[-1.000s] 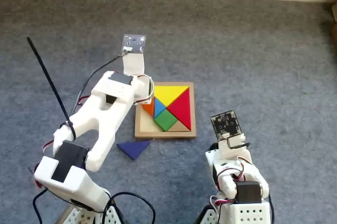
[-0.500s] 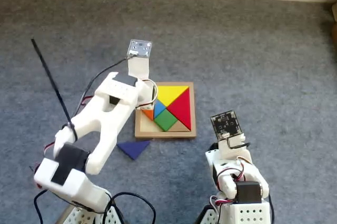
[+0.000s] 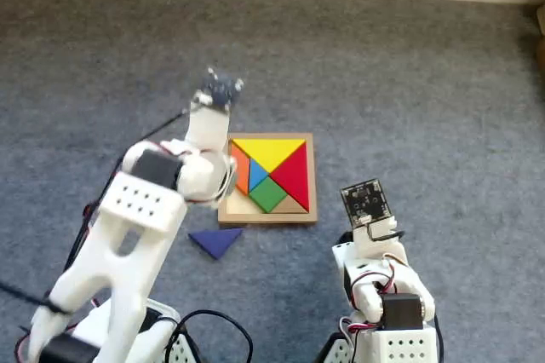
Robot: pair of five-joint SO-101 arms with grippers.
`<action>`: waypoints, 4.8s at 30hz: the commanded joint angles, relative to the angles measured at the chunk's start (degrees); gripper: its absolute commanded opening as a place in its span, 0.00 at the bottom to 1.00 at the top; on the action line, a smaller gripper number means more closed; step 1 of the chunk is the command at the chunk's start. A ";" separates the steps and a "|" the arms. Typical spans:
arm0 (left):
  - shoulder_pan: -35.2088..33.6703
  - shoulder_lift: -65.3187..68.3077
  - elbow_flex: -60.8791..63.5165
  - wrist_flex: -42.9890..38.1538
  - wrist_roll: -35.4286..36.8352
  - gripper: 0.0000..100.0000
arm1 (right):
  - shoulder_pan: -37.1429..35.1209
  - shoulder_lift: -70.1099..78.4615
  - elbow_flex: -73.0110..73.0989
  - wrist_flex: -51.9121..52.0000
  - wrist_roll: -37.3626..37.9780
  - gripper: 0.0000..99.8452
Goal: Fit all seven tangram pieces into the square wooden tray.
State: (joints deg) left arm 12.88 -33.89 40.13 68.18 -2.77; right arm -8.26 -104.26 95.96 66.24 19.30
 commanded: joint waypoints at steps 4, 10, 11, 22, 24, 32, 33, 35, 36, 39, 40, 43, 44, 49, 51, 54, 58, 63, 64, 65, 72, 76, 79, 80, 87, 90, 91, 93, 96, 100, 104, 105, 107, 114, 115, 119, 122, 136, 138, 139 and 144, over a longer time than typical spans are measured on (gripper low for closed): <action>-1.98 -3.65 5.05 3.69 -10.20 0.25 | 0.66 -1.01 6.46 -1.10 0.09 0.02; -1.54 -3.65 11.30 3.69 -22.59 0.25 | 0.66 -1.01 6.46 -1.10 0.09 0.02; -1.54 -3.65 12.18 3.69 -24.53 0.25 | 0.66 -1.01 6.46 -1.10 0.09 0.02; -1.54 7.78 16.13 -4.75 -28.22 0.25 | 0.66 -1.01 6.46 -1.10 0.09 0.02; -1.54 11.74 16.13 -8.09 -28.22 0.25 | 0.66 -1.01 6.46 -1.10 0.09 0.02; -0.92 20.00 9.98 -10.20 -28.13 0.25 | 0.66 -1.01 6.46 -1.10 0.09 0.02; -0.31 21.05 9.27 -10.20 -28.13 0.25 | 0.66 -1.01 6.46 -1.10 0.09 0.02; 0.84 23.34 7.96 -10.11 -28.13 0.25 | 0.66 -1.01 6.46 -1.10 0.09 0.02; 1.19 24.31 7.16 -10.02 -28.13 0.25 | 0.66 -1.01 6.46 -1.10 0.09 0.02; 1.19 26.77 4.79 -8.00 -28.13 0.23 | 0.66 -1.01 6.46 -1.10 0.09 0.02; 1.27 27.38 4.35 -7.74 -28.13 0.20 | 0.66 -1.01 6.46 -1.10 0.09 0.02; 1.54 27.91 4.26 -7.65 -28.13 0.12 | 0.66 -1.01 6.46 -1.10 0.09 0.02; 1.54 27.91 4.26 -7.65 -28.13 0.10 | 0.66 -1.01 6.46 -1.10 0.09 0.02; 1.98 27.82 3.91 -2.64 -28.13 0.06 | 0.66 -1.01 6.46 -1.10 0.09 0.02; 2.59 27.65 3.91 -0.97 -28.13 0.05 | 0.66 -1.01 6.46 -1.10 0.09 0.02; 3.91 24.75 4.26 0.97 -28.13 0.05 | 0.66 -1.01 6.46 -1.10 0.09 0.02; 6.37 17.36 4.00 5.54 -28.13 0.05 | 0.66 -1.01 6.46 -1.10 0.09 0.02; 8.75 9.19 3.82 6.95 -28.13 0.05 | 0.66 -1.01 6.46 -1.10 0.09 0.02; 9.01 8.66 3.82 6.77 -28.13 0.05 | 0.66 -1.01 6.46 -1.10 0.09 0.02; 9.19 8.57 3.65 6.59 -28.13 0.05 | 0.66 -1.01 6.46 -1.10 0.09 0.02; 10.77 8.66 -2.07 6.51 -28.40 0.05 | 0.66 -1.01 6.46 -1.10 0.09 0.02; 12.00 9.36 -5.41 6.42 -28.40 0.05 | 0.66 -1.01 6.46 -1.10 0.09 0.02; 11.82 13.14 -7.96 5.63 -28.31 0.05 | 0.66 -1.01 6.46 -1.10 0.09 0.02; 11.65 15.16 -9.01 5.63 -28.31 0.05 | 0.66 -1.01 6.46 -1.10 0.09 0.02; 11.65 28.35 -17.98 5.71 -28.22 0.05 | 0.66 -1.01 6.46 -1.10 0.09 0.02; 11.47 32.66 -21.67 6.15 -28.13 0.10 | 0.66 -1.01 6.46 -1.10 0.09 0.02; 11.47 33.98 -22.55 6.15 -28.13 0.12 | 0.66 -1.01 6.46 -1.10 0.09 0.02; 11.47 36.35 -23.96 6.15 -28.13 0.16 | 0.66 -1.01 6.46 -1.10 0.09 0.02; 11.38 38.64 -25.98 6.15 -28.13 0.18 | 0.66 -1.01 6.46 -1.10 0.09 0.02; 8.75 37.76 -29.23 8.44 -26.20 0.19 | 0.66 -1.01 6.46 -1.10 0.09 0.02; 6.55 35.91 -32.48 12.84 -24.97 0.19 | 0.66 -1.01 6.46 -1.10 0.09 0.02; 6.20 35.74 -32.75 13.36 -24.97 0.20 | 0.66 -1.01 6.46 -1.10 0.09 0.02; 5.67 35.82 -32.66 13.54 -24.62 0.23 | 0.66 -1.01 6.46 -1.10 0.09 0.02; 3.91 35.82 -32.66 13.63 -21.10 0.26 | 0.66 -1.01 6.46 -1.10 0.09 0.02; 4.00 35.56 -32.66 13.89 -21.01 0.26 | 0.66 -1.01 6.46 -1.10 0.09 0.02; 3.91 35.21 -32.75 14.68 -20.84 0.25 | 0.66 -1.01 6.46 -1.10 0.09 0.02; 3.91 35.21 -32.57 16.79 -20.84 0.21 | 0.66 -1.01 6.46 -1.10 0.09 0.02; 2.86 35.21 -18.24 6.59 -10.20 0.14 | 0.66 -1.01 6.46 -1.10 0.09 0.02; 2.86 35.21 -15.78 3.69 -9.14 0.14 | 0.66 -1.01 6.46 -1.10 0.09 0.02; 2.77 35.21 -14.90 2.64 -8.88 0.14 | 0.66 -1.01 6.46 -1.10 0.09 0.02; -1.19 35.30 -13.49 -0.88 -8.79 0.14 | 0.66 -1.01 6.46 -1.10 0.09 0.02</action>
State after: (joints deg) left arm 14.73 2.86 26.51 69.85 -12.00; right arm -8.26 -104.26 95.96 66.24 19.30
